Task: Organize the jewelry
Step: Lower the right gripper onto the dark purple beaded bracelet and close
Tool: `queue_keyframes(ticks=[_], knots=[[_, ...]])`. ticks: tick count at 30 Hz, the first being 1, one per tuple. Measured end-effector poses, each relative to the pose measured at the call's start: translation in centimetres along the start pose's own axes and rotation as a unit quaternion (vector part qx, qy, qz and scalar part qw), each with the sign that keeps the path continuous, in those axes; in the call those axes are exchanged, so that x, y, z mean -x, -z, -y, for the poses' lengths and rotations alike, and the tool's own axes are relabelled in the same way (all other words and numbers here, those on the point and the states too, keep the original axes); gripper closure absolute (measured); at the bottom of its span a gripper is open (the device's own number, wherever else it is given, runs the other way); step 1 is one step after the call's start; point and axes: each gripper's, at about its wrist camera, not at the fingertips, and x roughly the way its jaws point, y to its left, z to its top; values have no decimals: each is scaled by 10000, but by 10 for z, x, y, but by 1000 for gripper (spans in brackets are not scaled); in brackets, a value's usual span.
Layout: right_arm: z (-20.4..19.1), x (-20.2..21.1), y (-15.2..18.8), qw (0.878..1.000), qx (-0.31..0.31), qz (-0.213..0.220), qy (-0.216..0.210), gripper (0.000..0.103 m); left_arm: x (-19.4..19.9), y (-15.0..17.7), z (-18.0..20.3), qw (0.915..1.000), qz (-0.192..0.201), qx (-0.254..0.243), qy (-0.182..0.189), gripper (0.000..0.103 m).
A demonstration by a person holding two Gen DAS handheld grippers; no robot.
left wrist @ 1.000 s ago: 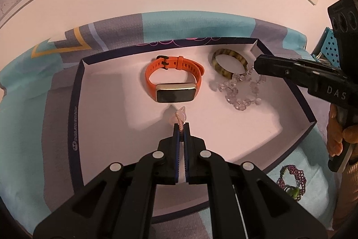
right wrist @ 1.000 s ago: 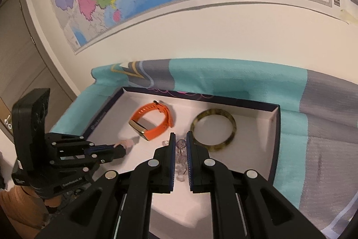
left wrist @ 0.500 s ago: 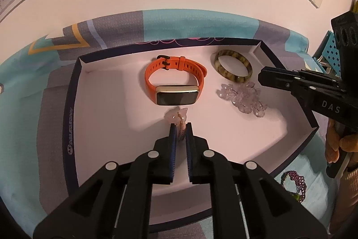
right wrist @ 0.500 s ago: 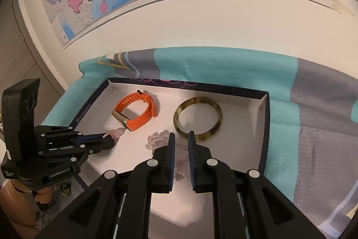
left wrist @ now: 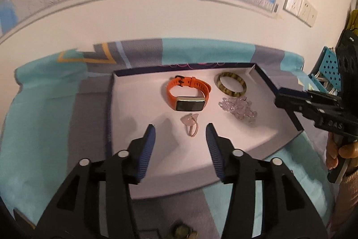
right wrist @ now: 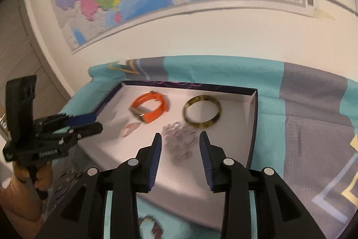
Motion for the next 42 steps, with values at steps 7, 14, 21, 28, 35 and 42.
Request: queue_keyframes(ticks=[7, 14, 21, 28, 35, 42], knots=[[-28, 32, 41, 9984, 451, -240, -230, 69, 30, 27, -6, 9999, 107, -31, -2, 53], [-23, 30, 78, 9974, 208, -693, -76, 70, 40, 54, -19, 9999, -1, 81, -126, 53], [-22, 27, 94, 9966, 25, -818, -49, 70, 52, 72, -37, 9993, -45, 272, -242, 51], [-36, 24, 100, 9942, 463, -868, 444, 76, 58, 85, -42, 9990, -70, 362, -266, 47], [-40, 24, 102, 9930, 514, -867, 622, 94, 60, 92, -38, 9993, -86, 315, -200, 45], [-46, 28, 98, 9965, 276, -756, 228, 102, 62, 99, -34, 9994, -118, 276, -154, 44]])
